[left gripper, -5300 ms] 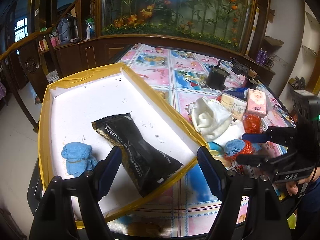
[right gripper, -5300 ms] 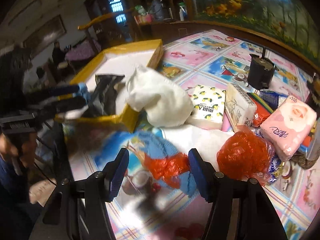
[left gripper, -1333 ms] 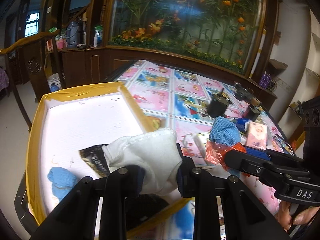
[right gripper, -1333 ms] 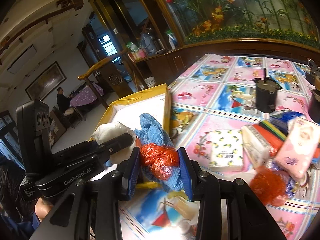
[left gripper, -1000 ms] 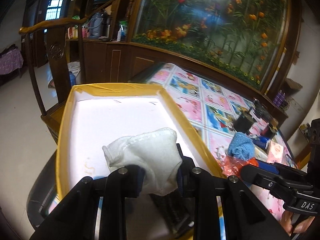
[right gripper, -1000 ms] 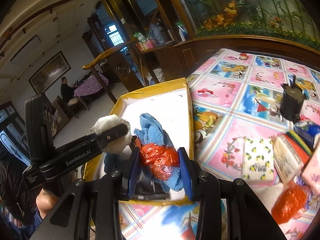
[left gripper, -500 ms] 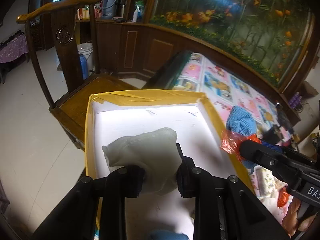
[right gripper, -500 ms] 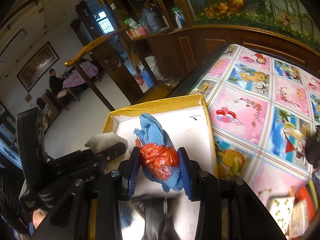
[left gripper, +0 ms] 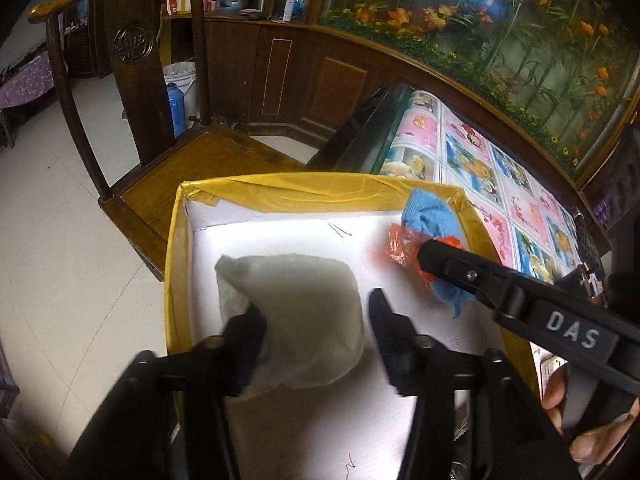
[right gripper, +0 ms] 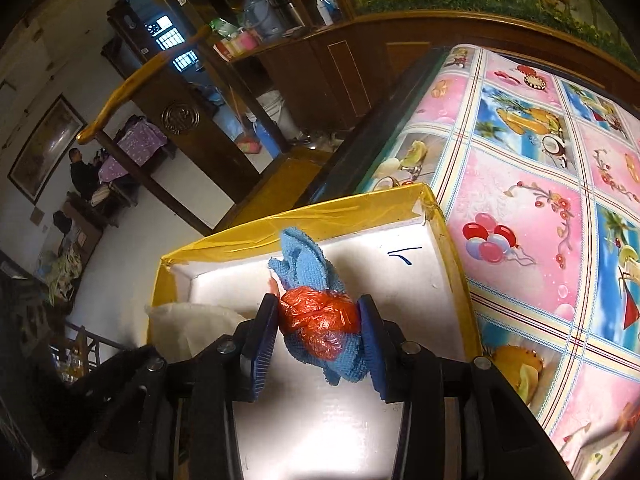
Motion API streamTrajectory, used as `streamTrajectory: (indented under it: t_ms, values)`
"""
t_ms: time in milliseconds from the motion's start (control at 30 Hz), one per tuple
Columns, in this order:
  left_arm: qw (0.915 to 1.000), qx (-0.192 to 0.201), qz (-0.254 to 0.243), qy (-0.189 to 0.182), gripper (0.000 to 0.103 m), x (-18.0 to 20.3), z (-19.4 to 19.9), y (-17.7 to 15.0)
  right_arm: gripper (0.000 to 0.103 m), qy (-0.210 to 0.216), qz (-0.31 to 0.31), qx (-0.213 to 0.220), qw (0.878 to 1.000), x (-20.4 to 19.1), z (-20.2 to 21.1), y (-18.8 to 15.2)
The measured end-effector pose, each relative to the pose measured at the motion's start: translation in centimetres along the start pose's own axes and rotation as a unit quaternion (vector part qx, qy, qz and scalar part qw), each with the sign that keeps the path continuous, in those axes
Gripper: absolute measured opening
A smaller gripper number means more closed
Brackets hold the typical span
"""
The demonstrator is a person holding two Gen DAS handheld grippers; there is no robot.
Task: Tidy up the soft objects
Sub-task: 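Lower both items into the box and open both tools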
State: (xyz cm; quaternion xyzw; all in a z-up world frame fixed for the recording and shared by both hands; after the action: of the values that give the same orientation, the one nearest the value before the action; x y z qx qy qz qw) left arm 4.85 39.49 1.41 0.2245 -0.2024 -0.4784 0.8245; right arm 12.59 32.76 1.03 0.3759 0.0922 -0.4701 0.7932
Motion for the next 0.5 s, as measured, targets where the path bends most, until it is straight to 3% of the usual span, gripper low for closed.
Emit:
streamTrajectory:
  t_ms: [67,133,300,500]
  values:
    - [0.9999,0.007,0.005,-0.005,0.061,-0.2,0.3,0.1,0.061,0.003,-0.003,0.001,1.0,0.2,-0.1,-0.1]
    - [0.9999,0.009,0.008,-0.008,0.061,-0.3,0.3,0.2,0.064,0.006,-0.005,0.005,1.0,0.3,0.1,-0.1]
    - [0.9997,0.009,0.016,-0.018,0.061,-0.4,1.3,-0.2,0.065,0.017,-0.007,0.018,1.0,0.2,1.6,-0.6]
    - [0.9986,0.041,0.014,-0.028,0.062,0.4,4.4,-1.8,0.065,0.051,-0.025,0.031,0.998,0.8,4.8,-2.7]
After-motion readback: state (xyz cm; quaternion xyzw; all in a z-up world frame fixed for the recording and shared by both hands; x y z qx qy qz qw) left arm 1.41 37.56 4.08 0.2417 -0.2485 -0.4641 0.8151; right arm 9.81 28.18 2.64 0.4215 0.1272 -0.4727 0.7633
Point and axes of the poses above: each gripper's, at about its wrist camera, not at the fingertips, and z roughly against the way its jaws point, x to its right, y to its top, the point moved 4 cm from there along -z, roughly the way its jaws point, and after that the axes turned 9 degrees about y, right-handed, at the moved point
